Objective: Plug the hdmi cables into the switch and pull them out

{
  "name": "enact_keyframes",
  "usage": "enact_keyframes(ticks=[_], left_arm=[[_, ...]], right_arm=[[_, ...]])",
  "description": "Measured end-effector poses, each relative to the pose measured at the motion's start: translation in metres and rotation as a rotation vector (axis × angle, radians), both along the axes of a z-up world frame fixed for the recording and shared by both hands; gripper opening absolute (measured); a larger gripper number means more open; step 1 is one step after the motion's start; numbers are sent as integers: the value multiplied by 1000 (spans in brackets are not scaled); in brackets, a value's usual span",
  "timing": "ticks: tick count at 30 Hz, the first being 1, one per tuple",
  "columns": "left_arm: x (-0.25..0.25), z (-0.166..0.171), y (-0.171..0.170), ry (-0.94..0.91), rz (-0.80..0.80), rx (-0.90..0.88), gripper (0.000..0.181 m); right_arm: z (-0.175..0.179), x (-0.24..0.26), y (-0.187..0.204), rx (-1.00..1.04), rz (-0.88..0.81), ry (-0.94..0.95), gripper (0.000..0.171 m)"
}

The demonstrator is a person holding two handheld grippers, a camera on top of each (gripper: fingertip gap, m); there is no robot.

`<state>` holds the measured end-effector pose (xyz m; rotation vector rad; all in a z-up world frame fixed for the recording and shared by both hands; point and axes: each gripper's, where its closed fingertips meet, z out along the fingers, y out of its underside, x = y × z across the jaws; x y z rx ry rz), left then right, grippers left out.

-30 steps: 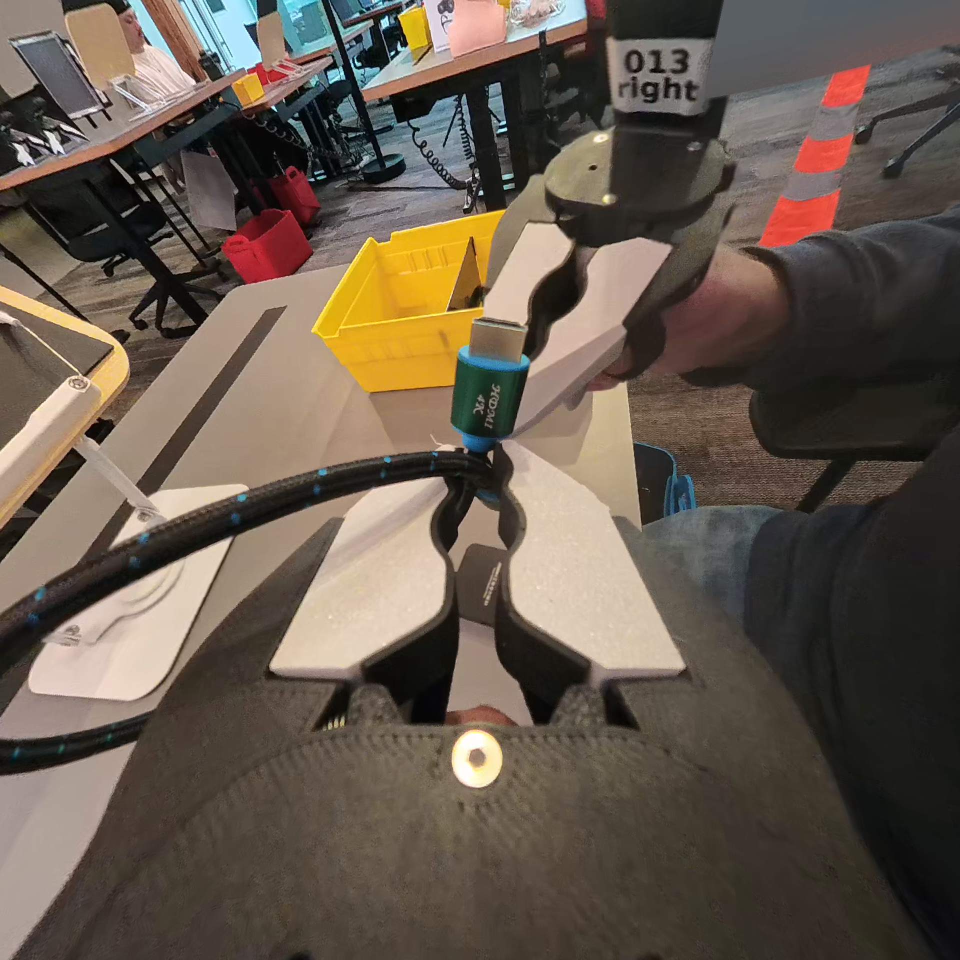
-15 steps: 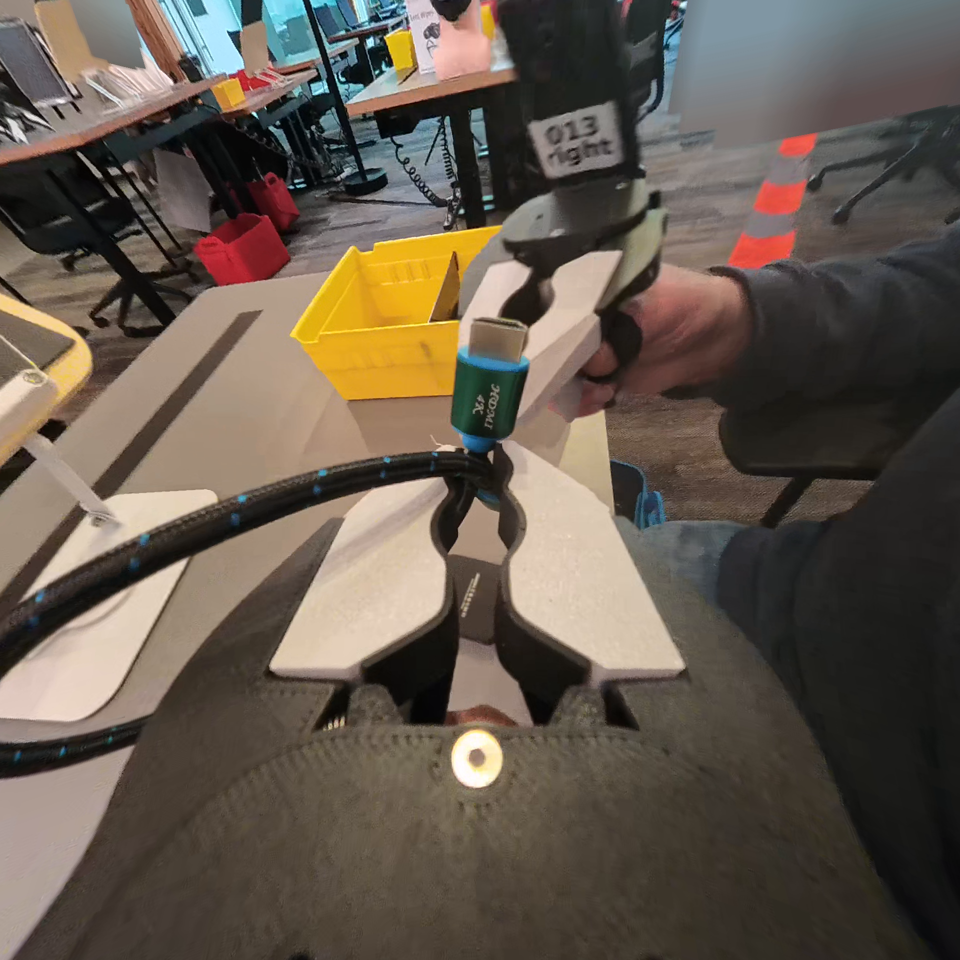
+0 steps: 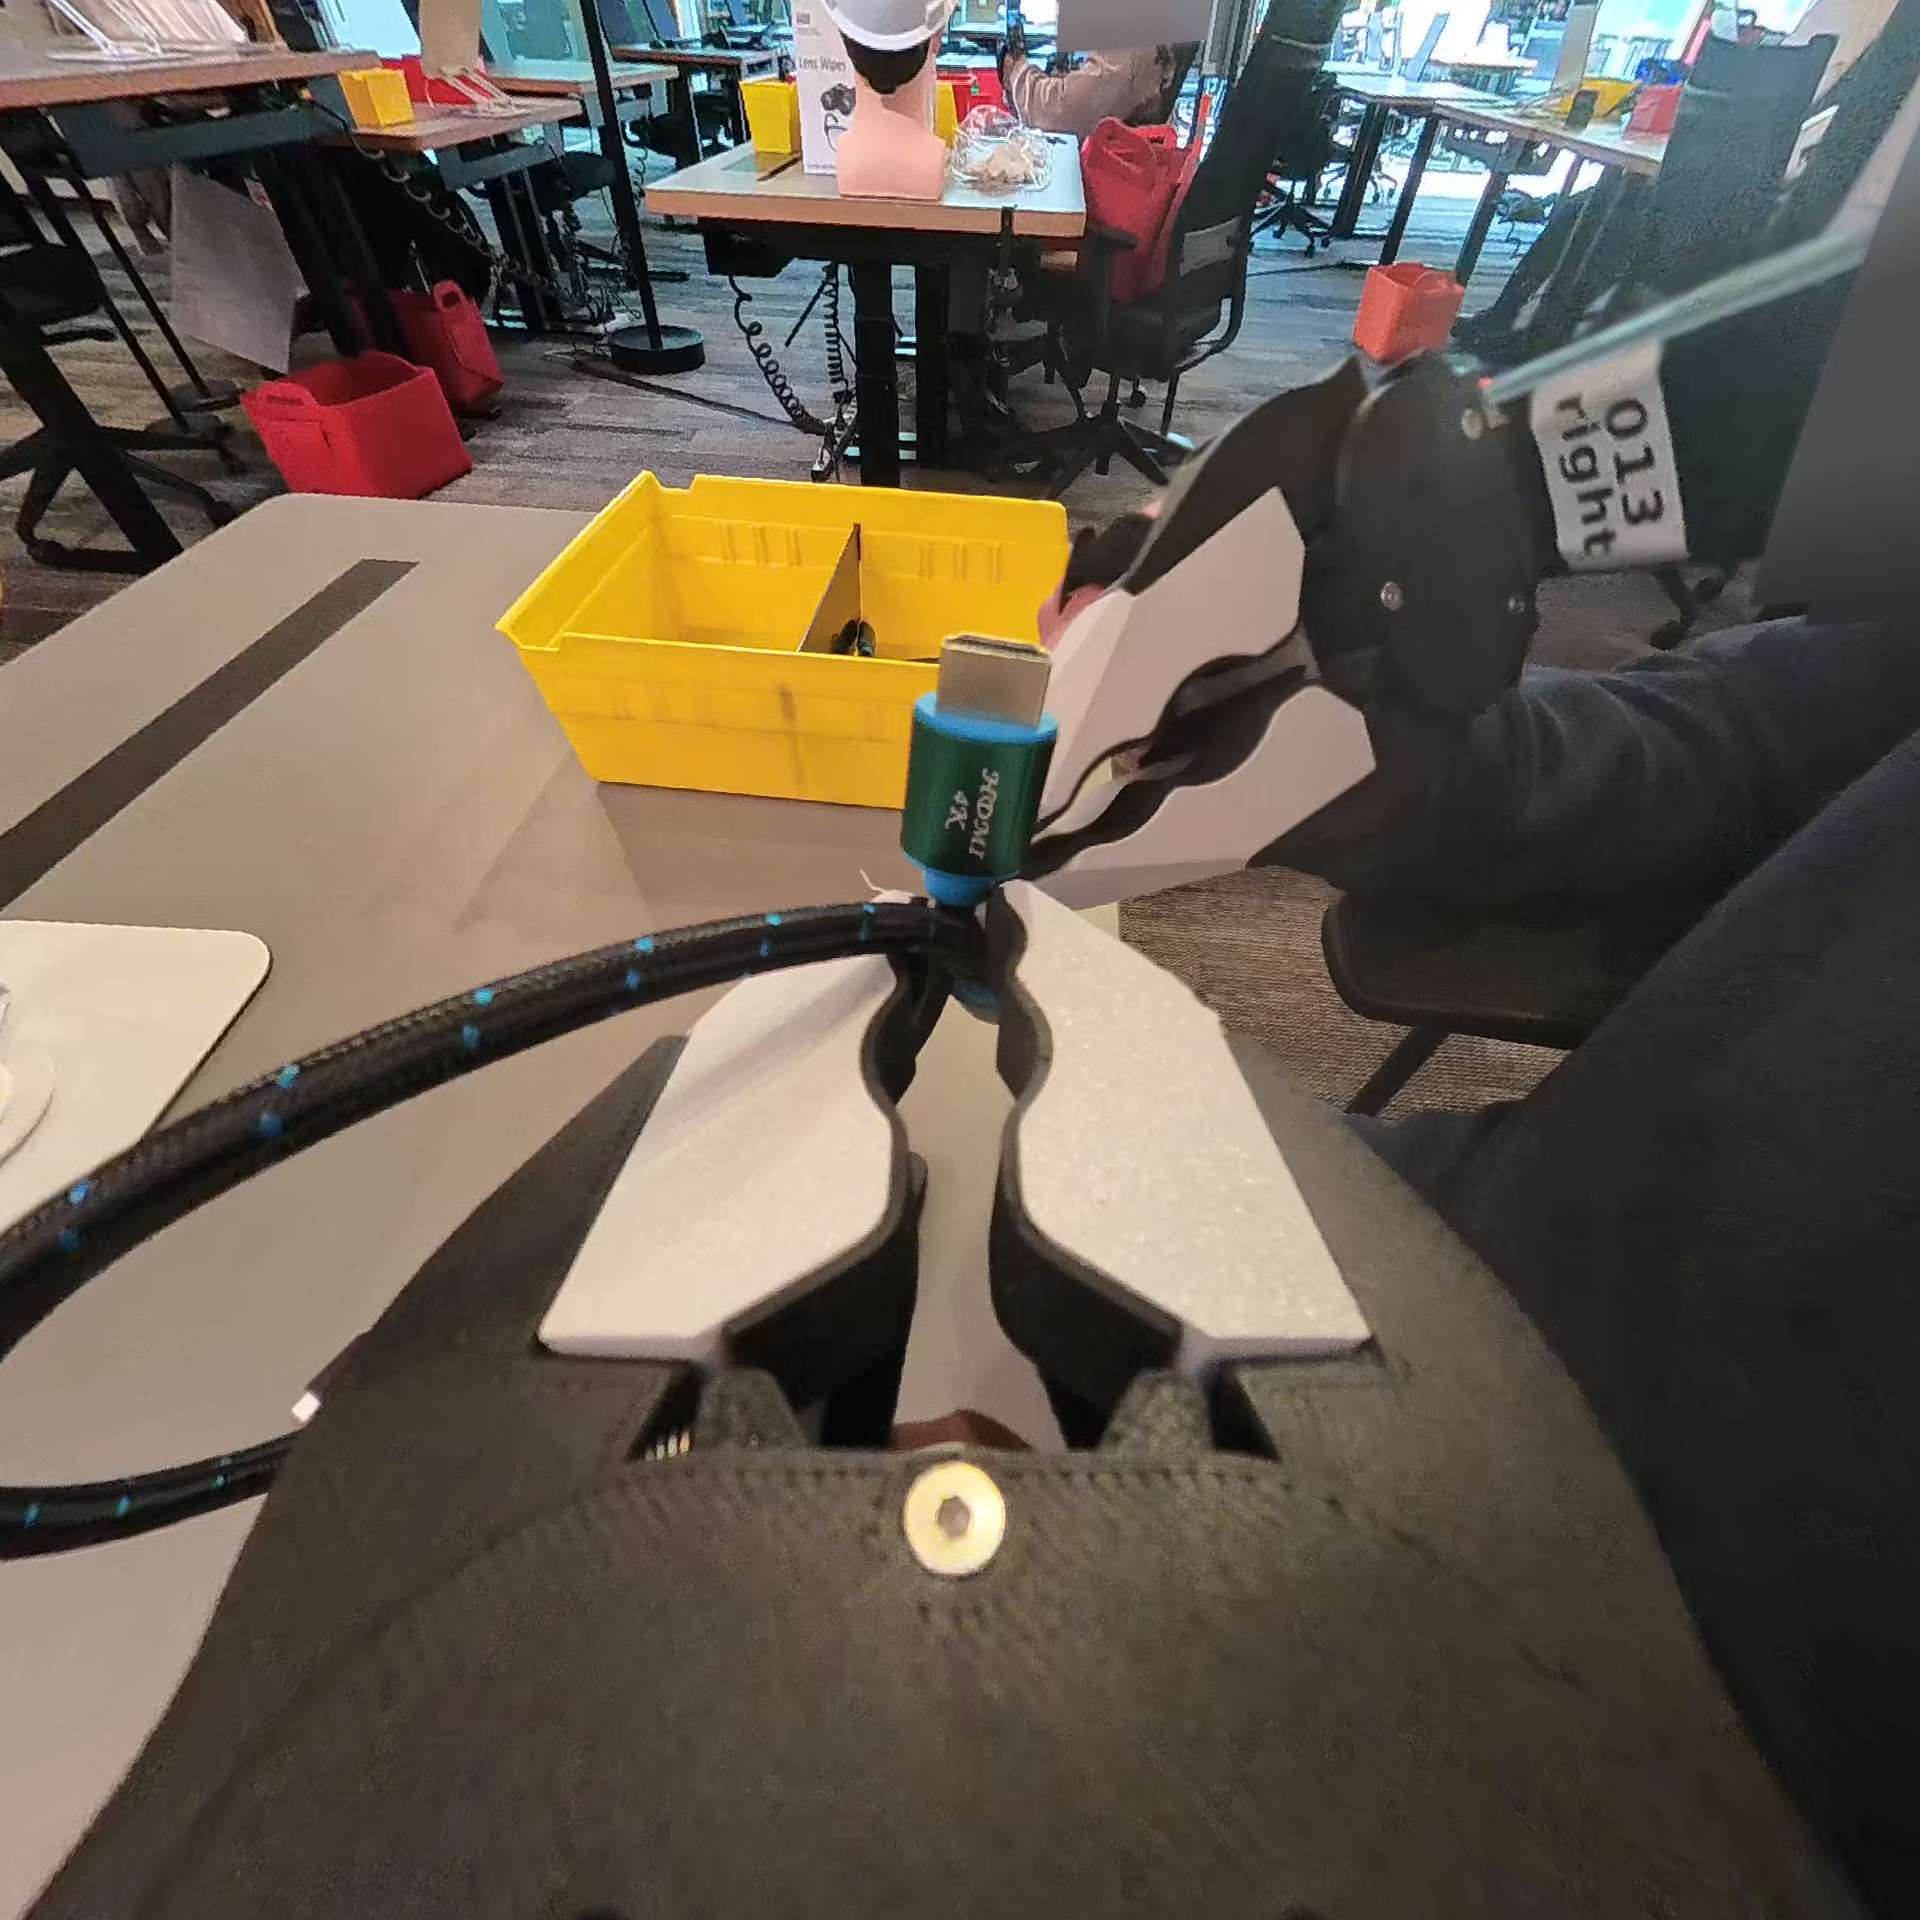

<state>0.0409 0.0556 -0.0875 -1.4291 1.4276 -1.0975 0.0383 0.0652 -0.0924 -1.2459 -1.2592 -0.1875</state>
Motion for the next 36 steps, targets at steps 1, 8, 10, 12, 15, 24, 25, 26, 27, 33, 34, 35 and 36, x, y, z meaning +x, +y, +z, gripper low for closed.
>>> enact_keyframes(ticks=[1,8,10,12,15,24,25,26,27,33,34,35,36], left_arm=[[0,0,0,0,1,-6,10],[1,0,0,-4,-2,-38,10],[1,0,0,-1,-3,-56,10],[1,0,-1,-2,-6,-57,10],[1,-1,-1,2,-3,-53,10],[0,0,-1,21,14,85,10],[-1,1,-2,21,11,110,10],[0,2,-2,24,12,141,10],[0,1,-3,33,16,175,10],[2,-3,-5,81,39,427,10],[2,-4,-5,98,47,492,10],[2,-4,-5,109,58,564,10],[2,-5,-5,125,67,617,10]], right_arm=[[0,0,0,20,-10,-16,2],[6,-1,-3,163,-43,-124,7],[4,-2,-2,173,-50,-151,6],[4,-3,-2,183,-48,-156,3],[4,-3,-1,185,-56,-158,1],[3,-5,-4,-260,79,263,0],[5,-6,-5,-346,118,348,0],[5,-6,-6,-432,150,423,0],[3,-6,-7,-521,176,489,0],[4,-4,-13,-1088,409,951,0],[4,-4,-14,-1181,457,1025,0],[5,-3,-14,-1264,506,1098,0],[4,-3,-14,-1326,543,1150,0]])
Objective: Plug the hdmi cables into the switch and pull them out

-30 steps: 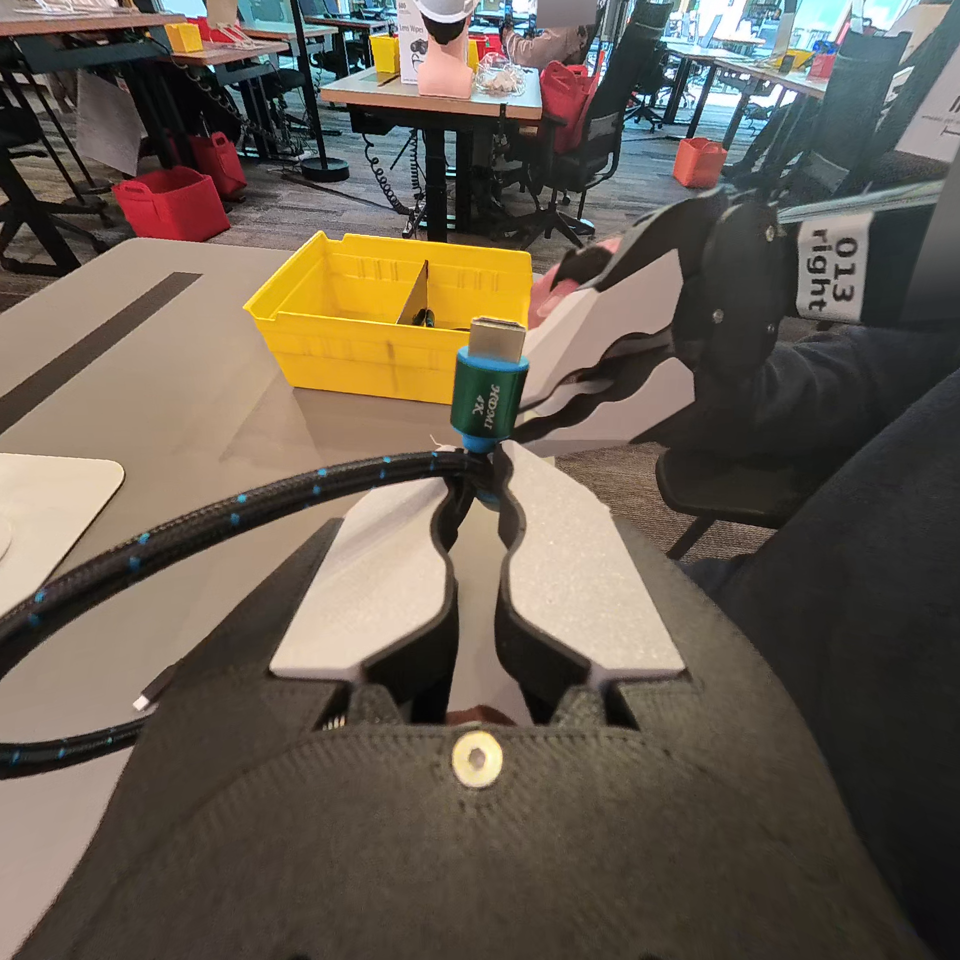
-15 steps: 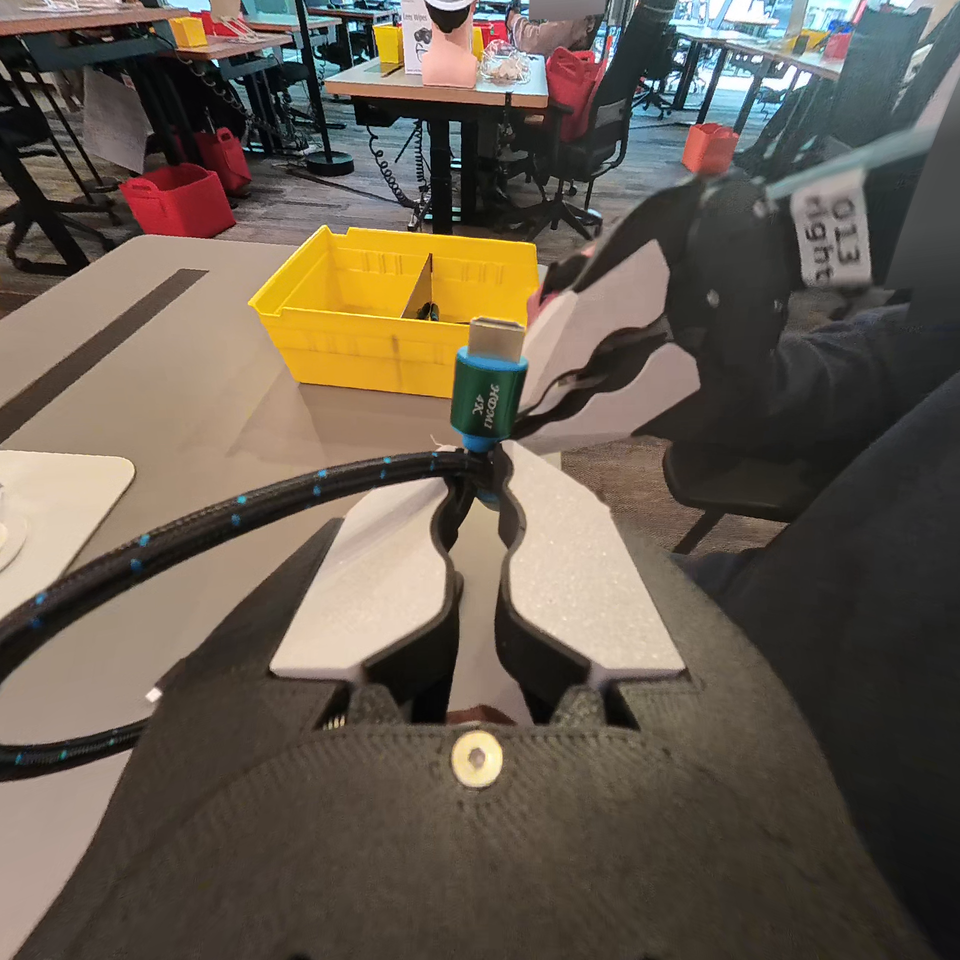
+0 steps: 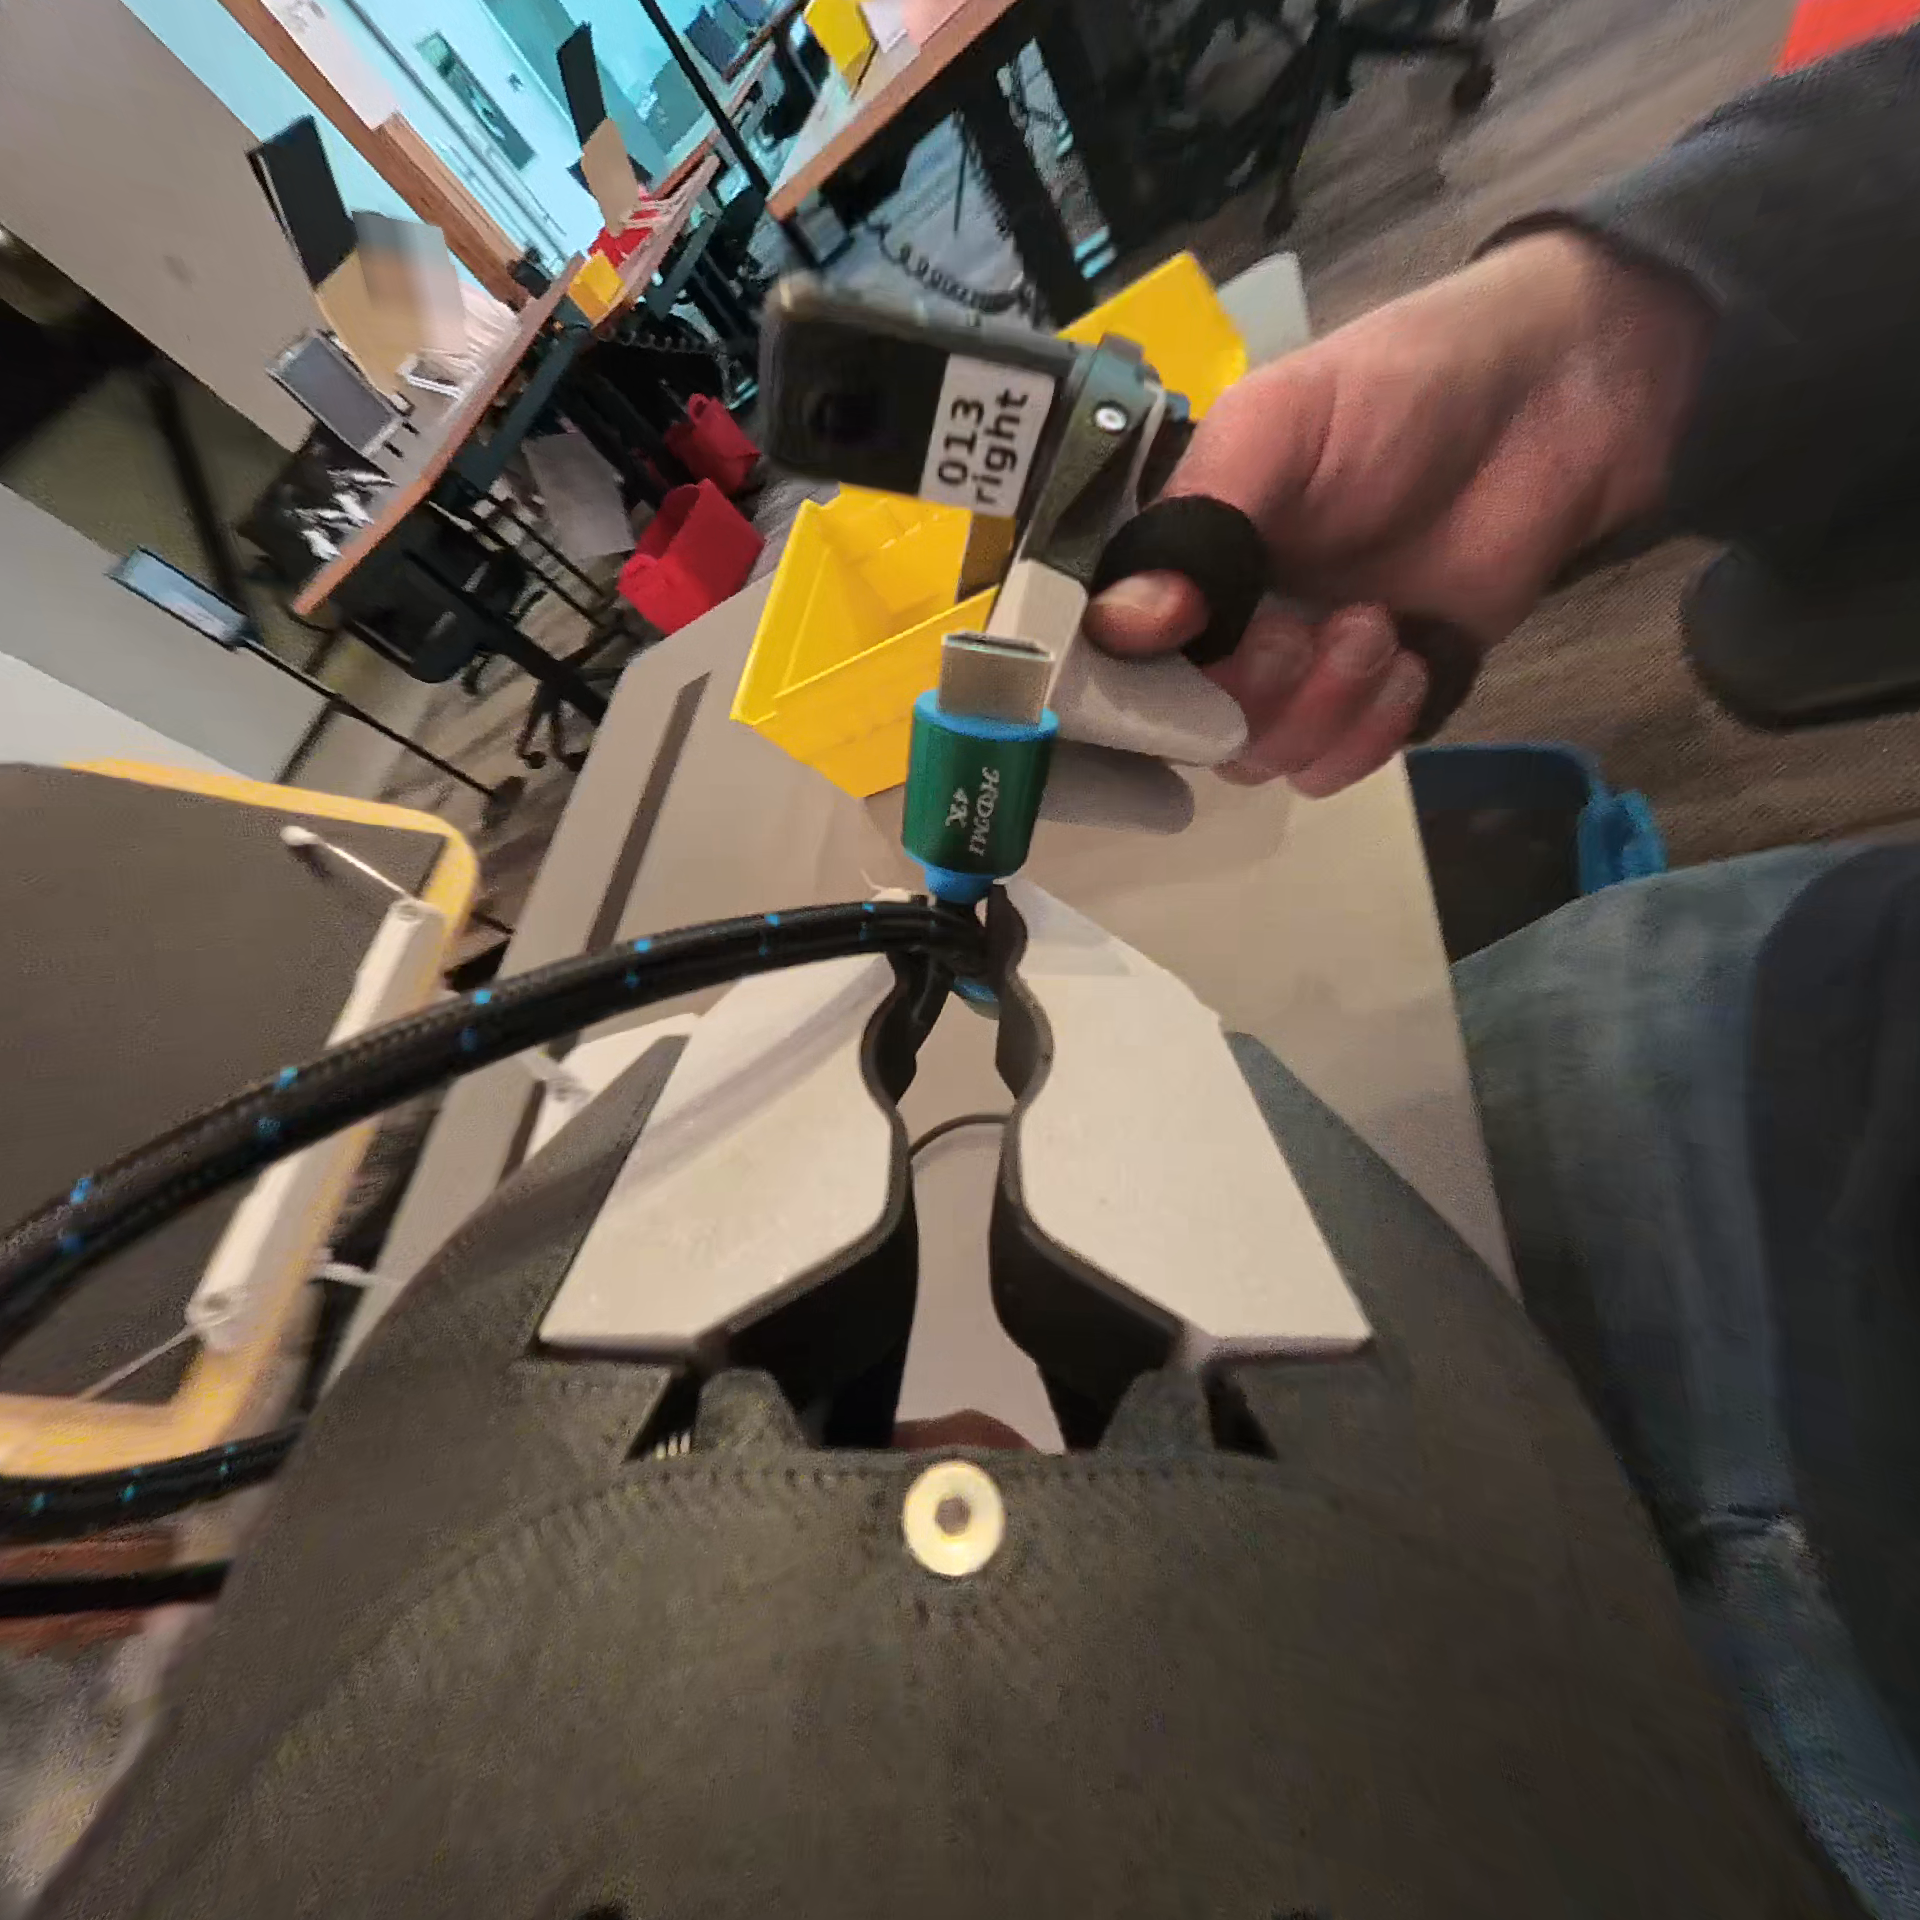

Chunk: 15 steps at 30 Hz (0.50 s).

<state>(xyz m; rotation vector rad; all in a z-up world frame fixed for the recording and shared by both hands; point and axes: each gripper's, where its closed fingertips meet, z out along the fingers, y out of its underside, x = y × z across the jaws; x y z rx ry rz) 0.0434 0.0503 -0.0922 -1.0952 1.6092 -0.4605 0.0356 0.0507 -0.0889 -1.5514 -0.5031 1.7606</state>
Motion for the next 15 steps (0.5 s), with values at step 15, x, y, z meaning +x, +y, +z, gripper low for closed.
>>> enact_keyframes(ticks=[15], left_arm=[[-4,-1,11,-84,-19,-483,10]], right_arm=[[-16,0,16,833,-371,-734,6]])
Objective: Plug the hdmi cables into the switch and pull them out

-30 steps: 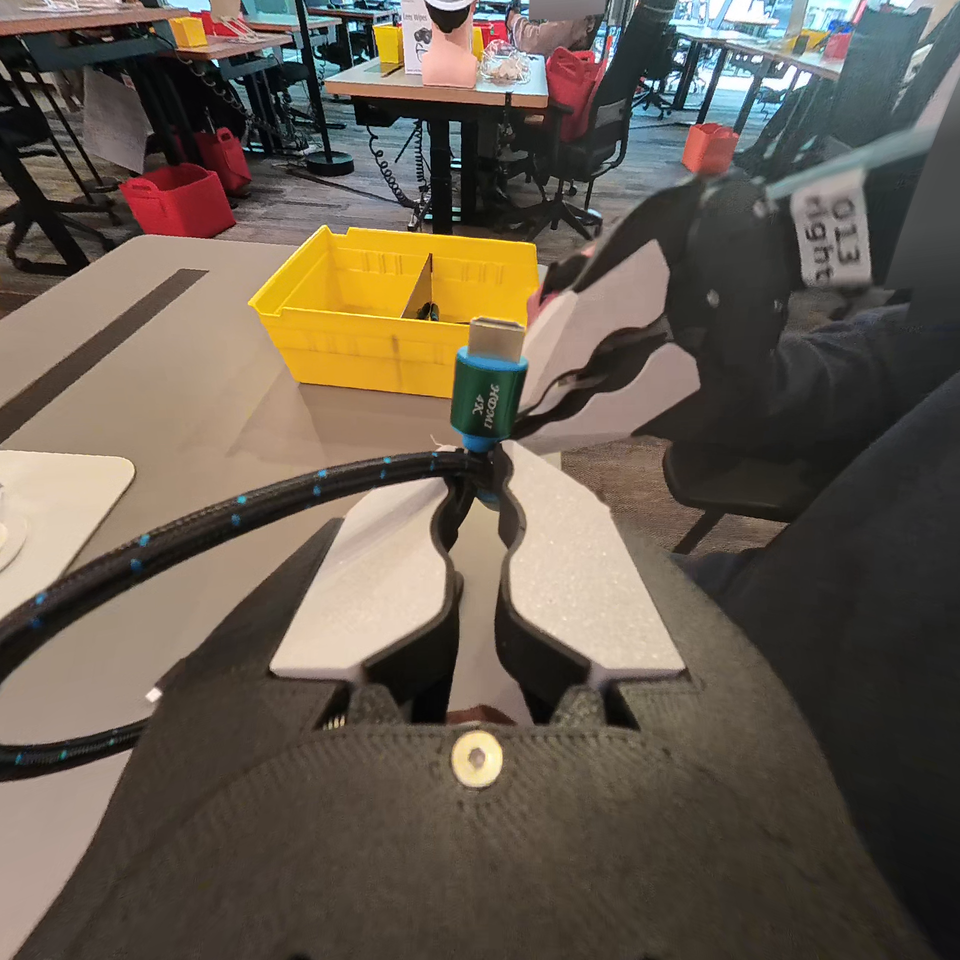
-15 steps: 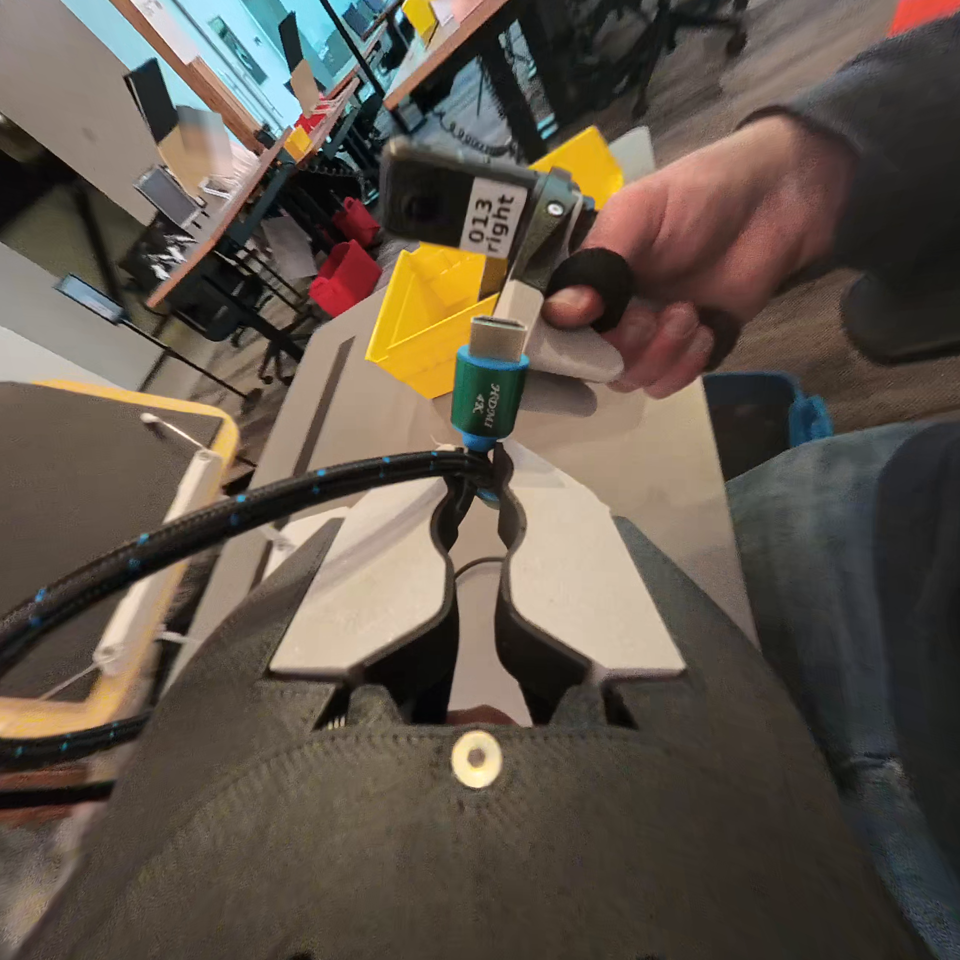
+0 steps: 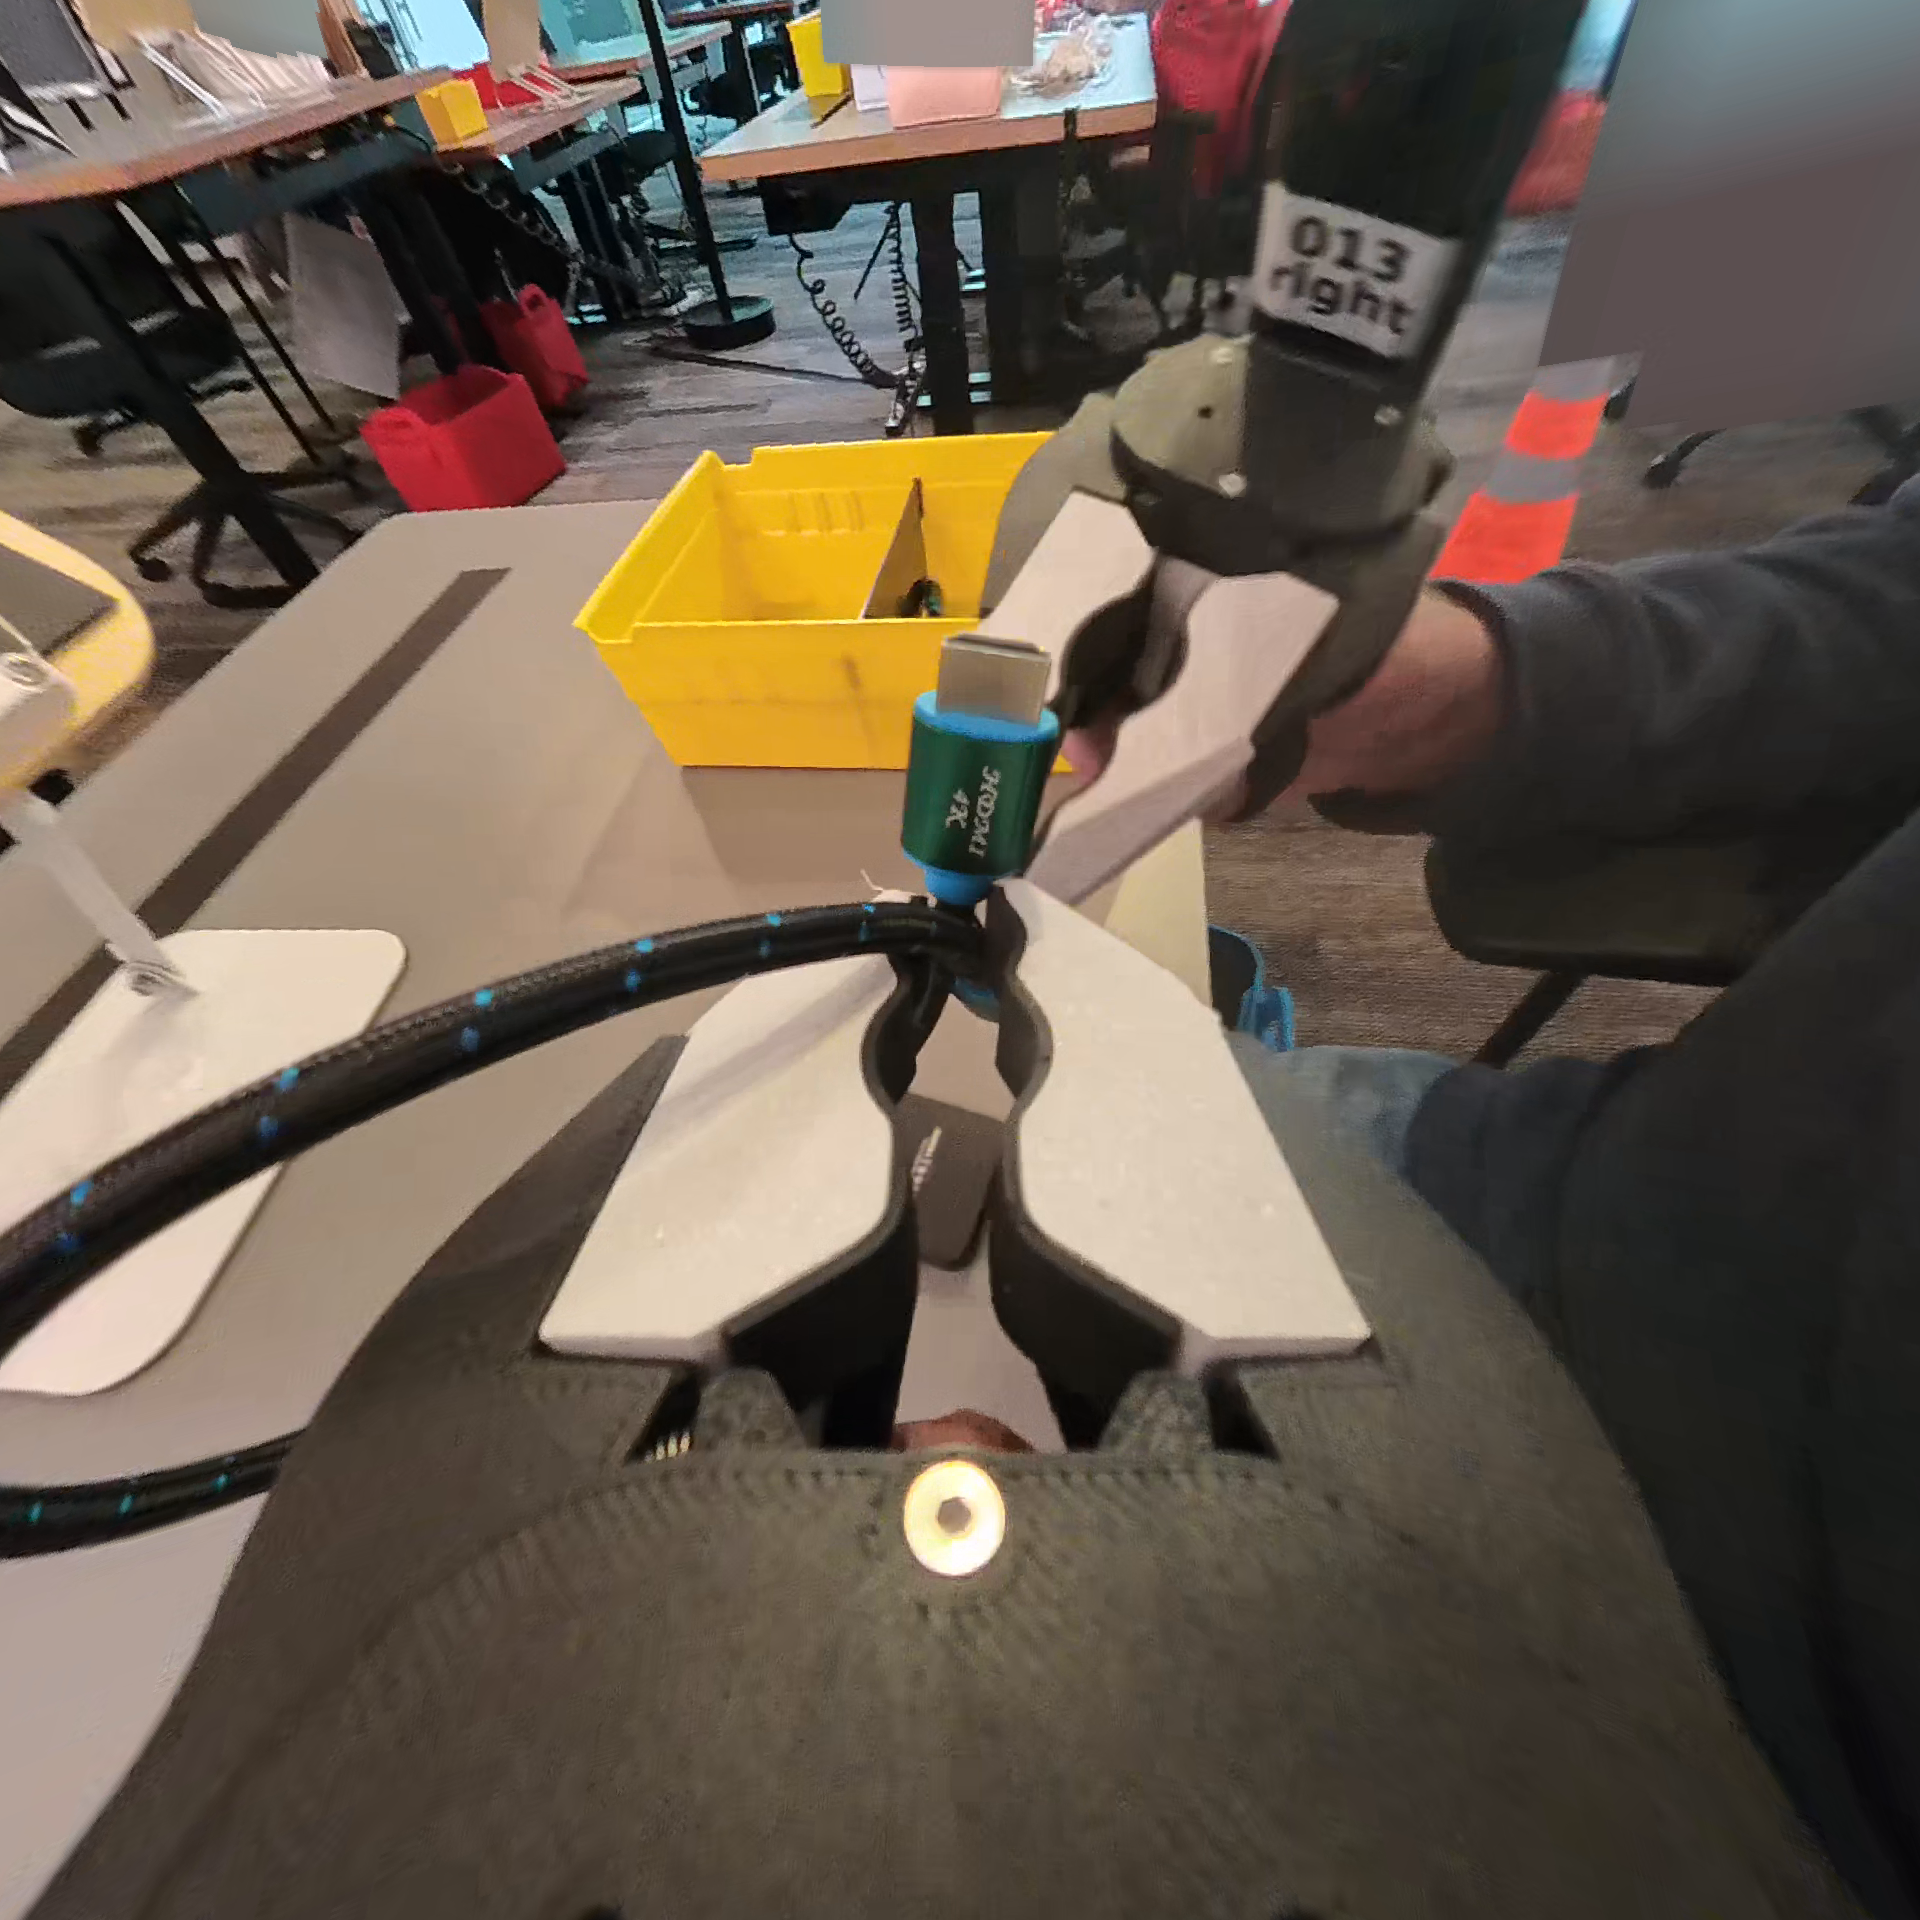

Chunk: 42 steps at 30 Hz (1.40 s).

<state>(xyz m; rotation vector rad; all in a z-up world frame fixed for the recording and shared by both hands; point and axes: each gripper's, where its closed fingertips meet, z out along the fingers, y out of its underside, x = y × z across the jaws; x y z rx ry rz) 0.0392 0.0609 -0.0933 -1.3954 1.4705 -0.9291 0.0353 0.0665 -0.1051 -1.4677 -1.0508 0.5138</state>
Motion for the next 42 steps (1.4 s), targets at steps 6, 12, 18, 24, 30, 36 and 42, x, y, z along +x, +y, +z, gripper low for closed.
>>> enact_keyframes(ticks=[6,12,18,24,30,36,42], left_arm=[[0,2,-2,-21,-23,-94,10],[0,1,-4,-13,-29,-94,10],[1,7,-7,-41,-39,-34,10],[3,6,-9,-18,-22,218,10],[4,0,-10,17,-9,374,10],[-1,6,0,-21,4,139,10],[-2,6,-1,-40,-29,-63,10]], right_arm=[[6,-2,3,359,-147,-320,4],[5,0,5,452,-207,-444,0],[11,-3,-3,51,-36,-29,0],[14,-4,-13,-634,267,553,0],[12,-2,-17,-881,431,760,0],[10,7,-3,-462,190,477,9],[7,3,1,234,-93,-186,11]])
